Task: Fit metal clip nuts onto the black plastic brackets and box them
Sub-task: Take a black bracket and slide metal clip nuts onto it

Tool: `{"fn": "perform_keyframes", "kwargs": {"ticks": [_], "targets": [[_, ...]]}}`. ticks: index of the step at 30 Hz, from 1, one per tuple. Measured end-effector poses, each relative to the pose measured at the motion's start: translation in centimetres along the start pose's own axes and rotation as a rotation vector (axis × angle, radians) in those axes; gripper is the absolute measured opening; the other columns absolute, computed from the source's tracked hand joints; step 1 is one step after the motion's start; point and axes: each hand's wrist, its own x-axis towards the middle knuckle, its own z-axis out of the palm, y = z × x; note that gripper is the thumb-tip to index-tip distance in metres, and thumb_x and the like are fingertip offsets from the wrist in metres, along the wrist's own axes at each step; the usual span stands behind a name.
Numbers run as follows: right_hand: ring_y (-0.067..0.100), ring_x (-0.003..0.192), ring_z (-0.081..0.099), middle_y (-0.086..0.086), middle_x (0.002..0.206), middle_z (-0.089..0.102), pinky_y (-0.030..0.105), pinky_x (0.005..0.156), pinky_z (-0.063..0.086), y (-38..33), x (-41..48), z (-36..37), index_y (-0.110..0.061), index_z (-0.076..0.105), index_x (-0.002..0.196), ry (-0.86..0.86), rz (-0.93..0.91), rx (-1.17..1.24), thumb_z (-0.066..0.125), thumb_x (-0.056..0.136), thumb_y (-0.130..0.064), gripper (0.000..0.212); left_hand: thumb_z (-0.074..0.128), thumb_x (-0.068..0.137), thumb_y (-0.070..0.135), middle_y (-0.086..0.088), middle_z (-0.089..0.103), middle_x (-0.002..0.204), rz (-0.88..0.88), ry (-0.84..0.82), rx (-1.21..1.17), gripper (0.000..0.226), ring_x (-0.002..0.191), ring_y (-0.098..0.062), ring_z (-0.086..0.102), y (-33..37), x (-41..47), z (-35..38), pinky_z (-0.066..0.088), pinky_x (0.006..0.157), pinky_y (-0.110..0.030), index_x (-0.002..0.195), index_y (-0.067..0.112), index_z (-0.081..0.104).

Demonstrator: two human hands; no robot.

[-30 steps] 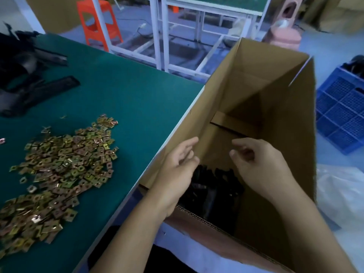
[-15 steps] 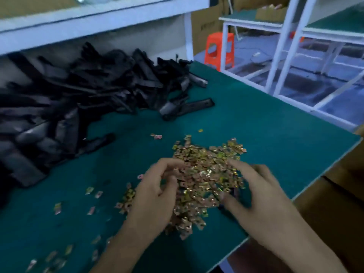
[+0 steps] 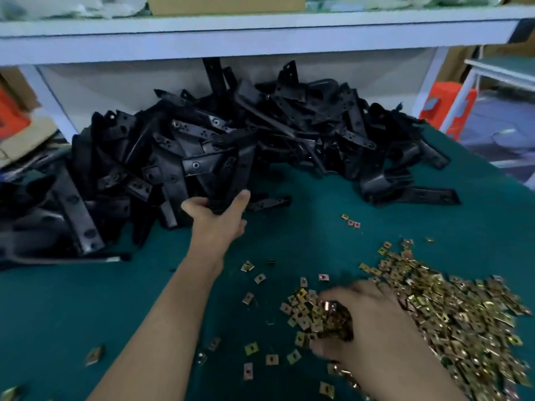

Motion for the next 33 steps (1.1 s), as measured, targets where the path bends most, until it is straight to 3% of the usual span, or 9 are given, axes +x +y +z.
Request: {"fn": "perform_keyframes", "kwargs": {"ticks": [4,7,9,13,17,20,23,28,33], "targets": [[0.004,0.111,0.045,-0.022,0.109,0.051,0.02,0.089,0.036,0.0,-0.1,0.1,-0.046,0.062,0.121,0.058,-0.034,0.063,0.079,0.078,-0.051,0.047,0.076,0.089,0.006,-0.012,0.038,0.14,-0.065,0.078,-0.323,0.078,0.09,-0.015,0.069,-0.2,0.5,2.6,0.06,0.065,-0.021,0.109,0.037,0.007],[0.0,0.106,0.046,-0.022,0.108,0.056,0.008,0.077,0.031,0.2,-0.5,0.2,-0.045,0.065,0.109,0.095,-0.05,0.064,0.078,0.083,-0.043,0.029,0.075,0.088,0.0,-0.006,0.056,0.116,-0.163,0.135,-0.434,0.087,0.074,-0.007,0.069,-0.5,0.1,3.6,0.061,0.077,-0.028,0.139,0.025,0.009],[-0.005,0.1,0.048,-0.024,0.106,0.056,0.0,0.074,0.033,0.3,-0.7,0.1,-0.044,0.065,0.103,0.117,-0.056,0.076,0.076,0.086,-0.034,0.023,0.079,0.083,0.001,-0.012,0.065,0.102,-0.268,0.117,-0.522,0.069,0.067,-0.01,0.07,-0.2,-0.6,3.4,0.062,0.074,-0.031,0.13,0.01,0.029],[-0.01,0.078,0.056,-0.024,0.091,0.059,0.001,0.068,0.04,0.5,-0.6,-0.3,-0.043,0.069,0.097,0.164,-0.035,0.143,0.075,0.087,-0.019,0.027,0.072,0.084,0.001,-0.015,0.064,0.081,-0.454,-0.136,-0.725,0.014,0.062,-0.018,0.065,0.8,-3.5,1.8,0.057,0.058,-0.023,0.092,0.0,0.06],[-0.015,0.077,0.057,-0.026,0.09,0.062,-0.004,0.067,0.037,1.0,-0.5,-0.5,-0.04,0.072,0.102,0.205,-0.02,0.157,0.071,0.091,-0.013,0.029,0.069,0.073,0.0,-0.018,0.064,0.08,-0.644,-0.492,-0.86,0.033,0.065,-0.022,0.061,1.1,-5.8,-0.5,0.056,0.058,-0.026,0.106,-0.003,0.065],[-0.029,0.085,0.051,-0.028,0.088,0.063,-0.007,0.067,0.034,1.3,-0.5,-0.6,-0.037,0.073,0.106,0.249,-0.007,0.211,0.068,0.092,-0.006,0.034,0.068,0.067,-0.001,-0.016,0.063,0.086,-0.668,-0.665,-0.816,0.024,0.071,-0.02,0.062,0.3,-6.9,-1.7,0.057,0.061,-0.026,0.09,0.0,0.076],[-0.024,0.08,0.053,-0.028,0.091,0.063,-0.008,0.067,0.033,1.7,-0.5,-0.8,-0.036,0.073,0.106,0.275,0.009,0.217,0.069,0.091,-0.005,0.035,0.069,0.063,-0.01,-0.018,0.062,0.089,-0.652,-0.758,-0.798,0.023,0.076,-0.022,0.063,-0.9,-7.5,-2.4,0.058,0.063,-0.027,0.081,0.004,0.074],[-0.021,0.085,0.053,-0.027,0.098,0.065,-0.009,0.069,0.032,2.2,-0.5,-1.1,-0.035,0.073,0.104,0.304,0.029,0.253,0.07,0.09,-0.008,0.031,0.08,0.055,-0.008,-0.02,0.06,0.088,-0.643,-0.967,-0.885,0.076,0.075,-0.022,0.06,-2.6,-7.7,-2.9,0.057,0.064,-0.028,0.128,-0.006,0.058],[-0.011,0.081,0.059,-0.024,0.085,0.069,0.006,0.064,0.041,2.2,-0.5,-1.6,-0.038,0.073,0.08,0.285,0.031,0.283,0.072,0.088,-0.011,0.028,0.074,0.076,0.0,-0.017,0.071,0.107,-0.389,-1.239,-0.787,0.041,0.094,-0.02,0.068,-3.3,-8.6,-2.8,0.057,0.087,-0.026,0.117,0.0,0.073]]}}
